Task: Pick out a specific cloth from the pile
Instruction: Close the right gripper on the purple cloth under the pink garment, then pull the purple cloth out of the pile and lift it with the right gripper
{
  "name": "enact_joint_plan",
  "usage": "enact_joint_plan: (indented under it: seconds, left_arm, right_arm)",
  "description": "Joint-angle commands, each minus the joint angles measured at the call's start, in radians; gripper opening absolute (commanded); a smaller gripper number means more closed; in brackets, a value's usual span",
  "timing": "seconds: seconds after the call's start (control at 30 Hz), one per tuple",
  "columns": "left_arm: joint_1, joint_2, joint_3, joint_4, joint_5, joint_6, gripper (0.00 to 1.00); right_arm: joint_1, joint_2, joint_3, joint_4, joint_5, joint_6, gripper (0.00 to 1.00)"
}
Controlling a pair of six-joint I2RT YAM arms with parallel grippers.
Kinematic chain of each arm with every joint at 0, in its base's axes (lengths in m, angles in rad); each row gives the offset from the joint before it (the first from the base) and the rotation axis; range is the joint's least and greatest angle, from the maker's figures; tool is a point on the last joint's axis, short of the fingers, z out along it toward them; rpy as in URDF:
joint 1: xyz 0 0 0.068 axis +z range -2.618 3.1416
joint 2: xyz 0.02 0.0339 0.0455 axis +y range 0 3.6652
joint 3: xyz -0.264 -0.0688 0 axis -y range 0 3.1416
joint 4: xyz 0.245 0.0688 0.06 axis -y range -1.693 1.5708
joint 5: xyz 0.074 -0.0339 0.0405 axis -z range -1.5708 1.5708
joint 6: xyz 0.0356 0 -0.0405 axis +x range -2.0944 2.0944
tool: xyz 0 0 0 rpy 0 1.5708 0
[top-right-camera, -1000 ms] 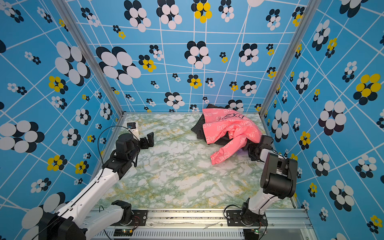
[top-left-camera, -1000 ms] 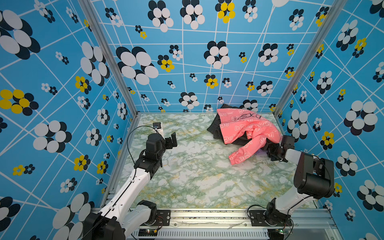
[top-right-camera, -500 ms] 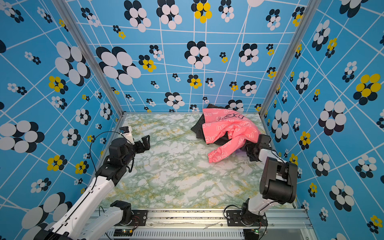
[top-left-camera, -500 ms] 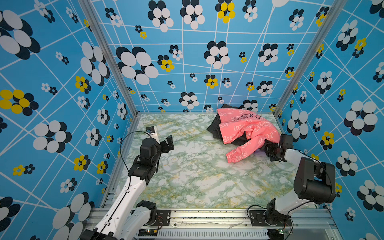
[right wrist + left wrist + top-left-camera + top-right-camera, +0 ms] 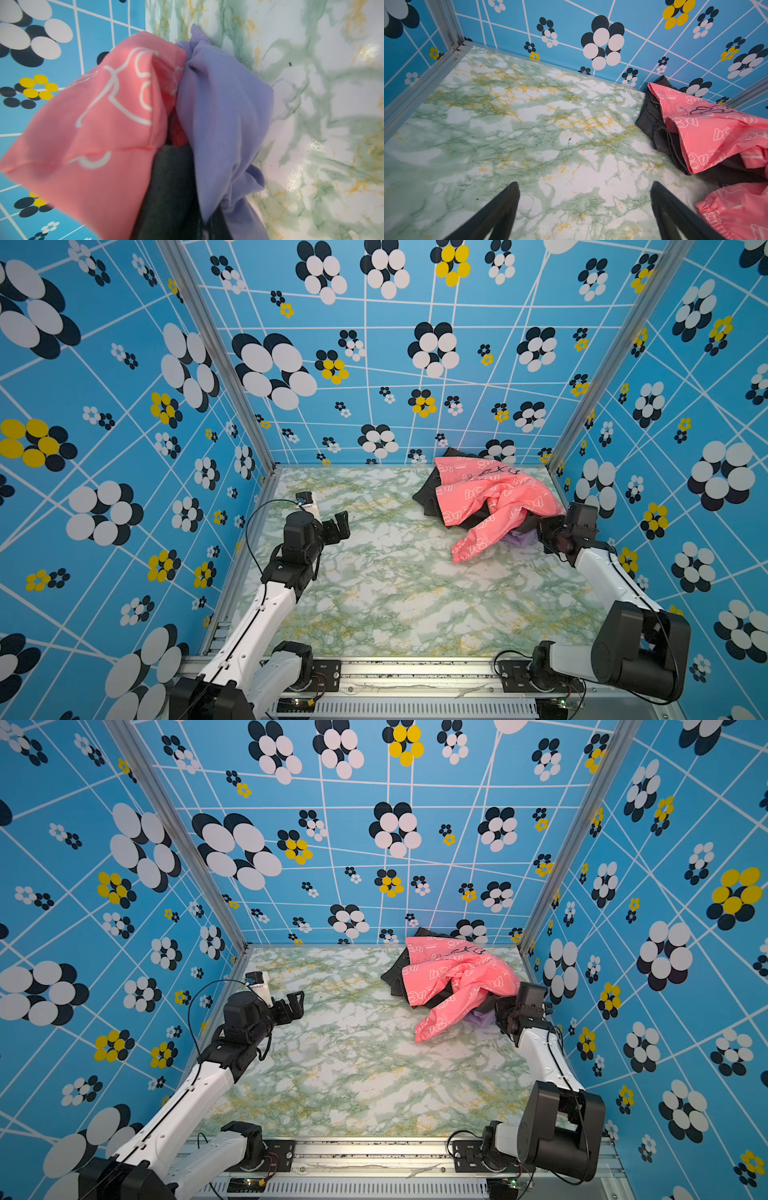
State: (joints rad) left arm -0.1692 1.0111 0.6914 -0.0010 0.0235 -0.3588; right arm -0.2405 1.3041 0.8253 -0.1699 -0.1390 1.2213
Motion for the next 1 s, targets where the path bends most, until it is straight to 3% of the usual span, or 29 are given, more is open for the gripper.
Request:
enact_joint_plan:
  seconds: [0.0,0.43,0.77,0.97]
  left_arm:
    - [0.013,0.028,0.039,0.047,0.042,0.008,0.99]
    - [0.028,0.098,0.092,0.075,0.079,0.017,0.99]
    - [0.03,0.159,0.141,0.077,0.098,0.009,0.99]
    - [0.029,0.194,0.172,0.077,0.106,0.002,1.0]
  right_arm:
    - [0.02,-0.066,-0.004,-0.005,0.018,0.024,0.0]
    - [0.122,-0.195,0.008,-0.094,0.069,-0.036,0.0]
    - [0.256,-0.237,0.127,-0.205,0.125,-0.188,0.0]
    - [0.267,-0.238,0.205,-0.21,0.213,-0.291,0.0]
